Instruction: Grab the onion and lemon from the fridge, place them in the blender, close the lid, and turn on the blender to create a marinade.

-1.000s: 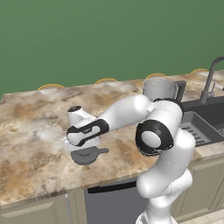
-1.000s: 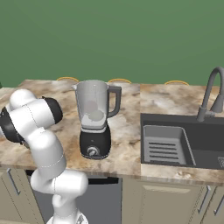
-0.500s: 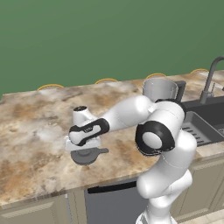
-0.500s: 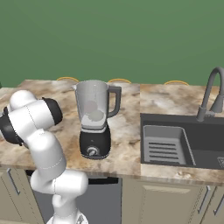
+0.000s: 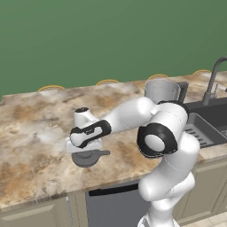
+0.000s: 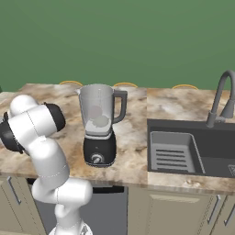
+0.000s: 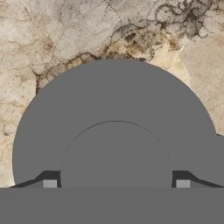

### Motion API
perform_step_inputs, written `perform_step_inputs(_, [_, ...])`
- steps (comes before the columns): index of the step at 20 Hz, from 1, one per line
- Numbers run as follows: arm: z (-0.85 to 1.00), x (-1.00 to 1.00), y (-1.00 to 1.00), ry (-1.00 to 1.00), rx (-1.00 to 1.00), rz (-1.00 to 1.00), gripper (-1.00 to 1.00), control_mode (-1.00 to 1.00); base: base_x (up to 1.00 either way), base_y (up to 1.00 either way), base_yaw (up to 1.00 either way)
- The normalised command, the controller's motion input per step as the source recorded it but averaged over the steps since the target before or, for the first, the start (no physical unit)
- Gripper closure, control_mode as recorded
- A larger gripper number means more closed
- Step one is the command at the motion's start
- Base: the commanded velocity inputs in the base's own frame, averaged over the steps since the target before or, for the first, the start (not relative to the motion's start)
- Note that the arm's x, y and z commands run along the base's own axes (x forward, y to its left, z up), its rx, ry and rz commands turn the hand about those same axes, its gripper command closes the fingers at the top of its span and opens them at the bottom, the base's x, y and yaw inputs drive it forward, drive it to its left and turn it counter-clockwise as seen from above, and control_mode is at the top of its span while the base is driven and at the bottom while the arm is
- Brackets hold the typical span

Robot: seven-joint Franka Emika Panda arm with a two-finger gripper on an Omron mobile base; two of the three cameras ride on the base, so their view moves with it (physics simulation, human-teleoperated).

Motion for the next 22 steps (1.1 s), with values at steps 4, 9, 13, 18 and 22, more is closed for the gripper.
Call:
perform_step_inputs(4, [0.20,0.00,0.00,-0.05,0.00,0.00,1.00,-1.00,0.00,0.00,0.00])
perform_step_inputs(9, [0.61,0.00,0.00,-0.10,0.00,0.00,1.00,-1.00,0.00,0.00,0.00])
perform_step_inputs(13, [0.87,-0.02,0.00,-0.13,0.00,-0.01,1.00,-1.00,0.00,0.00,0.00])
perform_step_inputs(18, [1.00,-0.06,-0.07,-0.17,0.00,-0.02,1.00,-1.00,0.00,0.00,0.00])
perform_step_inputs(22, [1.00,0.00,-0.13,-0.18,0.00,0.00,1.00,-1.00,0.00,0.00,0.00])
